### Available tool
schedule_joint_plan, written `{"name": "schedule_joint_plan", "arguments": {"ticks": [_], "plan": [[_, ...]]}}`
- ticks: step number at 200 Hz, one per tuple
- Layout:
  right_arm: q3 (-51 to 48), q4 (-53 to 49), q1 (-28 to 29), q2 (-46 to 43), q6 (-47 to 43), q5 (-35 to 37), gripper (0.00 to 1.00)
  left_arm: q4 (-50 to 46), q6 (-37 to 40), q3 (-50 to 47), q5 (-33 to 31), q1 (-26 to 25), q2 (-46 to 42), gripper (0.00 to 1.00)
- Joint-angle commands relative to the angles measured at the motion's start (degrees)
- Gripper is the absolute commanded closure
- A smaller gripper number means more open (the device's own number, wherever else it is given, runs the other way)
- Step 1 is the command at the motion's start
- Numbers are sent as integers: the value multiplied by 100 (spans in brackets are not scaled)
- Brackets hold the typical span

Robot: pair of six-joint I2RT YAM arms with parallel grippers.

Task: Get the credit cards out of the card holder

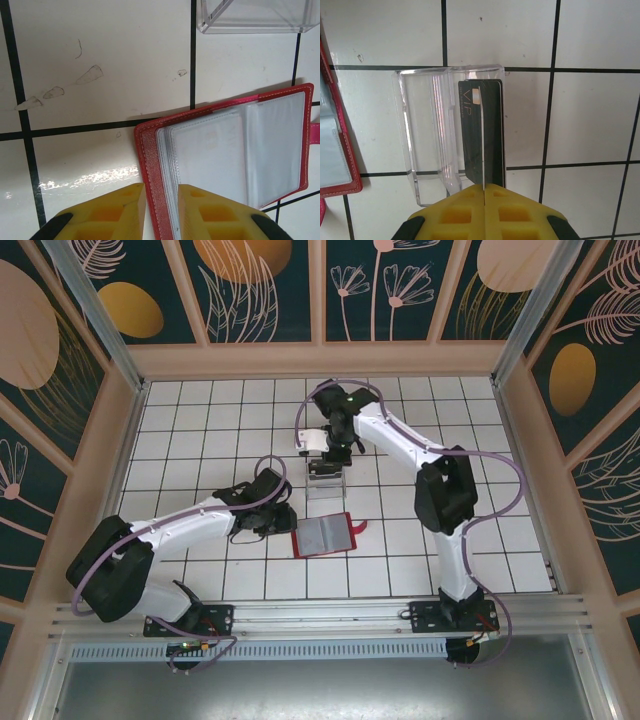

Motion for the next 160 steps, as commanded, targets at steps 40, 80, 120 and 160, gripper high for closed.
{"name": "schedule_joint_plan", "arguments": {"ticks": [40, 80, 120, 160], "plan": [[71, -210, -43, 300, -147, -255, 100, -171, -63, -35, -68, -34, -78, 74], [25, -108, -37, 377, -15, -219, 97, -161, -103, -62, -69, -29, -96, 74], [22, -39, -39, 386, 40, -163, 88, -153, -102, -66, -68, -31, -116, 74], [-90, 252, -41, 331, 273, 177, 83, -150, -95, -64, -111, -30, -174, 75]]}}
